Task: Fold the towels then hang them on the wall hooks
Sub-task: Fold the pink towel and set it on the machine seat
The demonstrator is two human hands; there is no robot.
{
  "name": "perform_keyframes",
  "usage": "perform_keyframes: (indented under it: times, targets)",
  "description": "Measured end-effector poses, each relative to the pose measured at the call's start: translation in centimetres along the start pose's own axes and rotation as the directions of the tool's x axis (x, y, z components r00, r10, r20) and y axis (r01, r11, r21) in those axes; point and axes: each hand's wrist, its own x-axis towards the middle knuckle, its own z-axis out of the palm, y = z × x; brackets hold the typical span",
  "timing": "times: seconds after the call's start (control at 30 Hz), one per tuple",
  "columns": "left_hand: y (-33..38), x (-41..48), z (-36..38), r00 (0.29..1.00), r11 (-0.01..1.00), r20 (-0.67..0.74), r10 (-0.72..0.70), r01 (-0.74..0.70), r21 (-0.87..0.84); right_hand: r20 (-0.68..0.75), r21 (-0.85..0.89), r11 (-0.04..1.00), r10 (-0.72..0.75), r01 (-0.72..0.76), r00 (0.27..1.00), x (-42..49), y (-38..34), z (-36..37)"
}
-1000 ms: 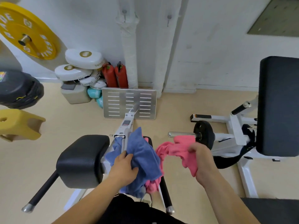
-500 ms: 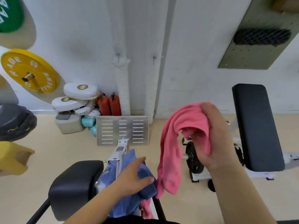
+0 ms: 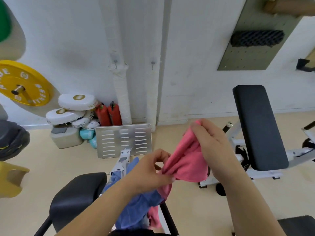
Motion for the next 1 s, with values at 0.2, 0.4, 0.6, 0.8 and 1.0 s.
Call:
perform_keyframes:
  times: [0.2, 0.4, 0.6, 0.8, 1.0]
  targets:
    - [1.4, 0.2, -1.4, 0.999, 1.000, -0.039, 0.012, -0.011, 0.015, -0.070, -0.341, 0.940, -0.013, -0.012, 0.997, -0.5, 2.2, -2.1]
    - [3.5, -0.4, -0.2, 0.997, 0.997, -0.072, 0.015, -0.021, -0.076, -0.067, -0.370, 0.929, -0.001, -0.023, 0.998, -1.0, 3.2, -2.8]
    - [3.3, -2.3, 0.5, 0.981, 0.984, -0.192, 0.006, 0.028, 0.174, -0.185, -0.156, 0.987, -0.062, 0.033, 0.981, -0.6, 1.8, -0.9]
    - [-0.7, -4.4, -3.2, 0.936, 0.932, -0.299, -0.185, 0.263, 0.248, -0.204, -0.094, 0.994, -0.075, 0.057, 0.976, 0.5, 0.4, 2.8]
    - [-2.9, -6.5, -4.8, 0.886, 0.913, -0.337, -0.319, 0.383, 0.143, -0.402, -0.058, 0.982, -0.185, 0.177, 0.897, 2.4, -4.2, 6.0]
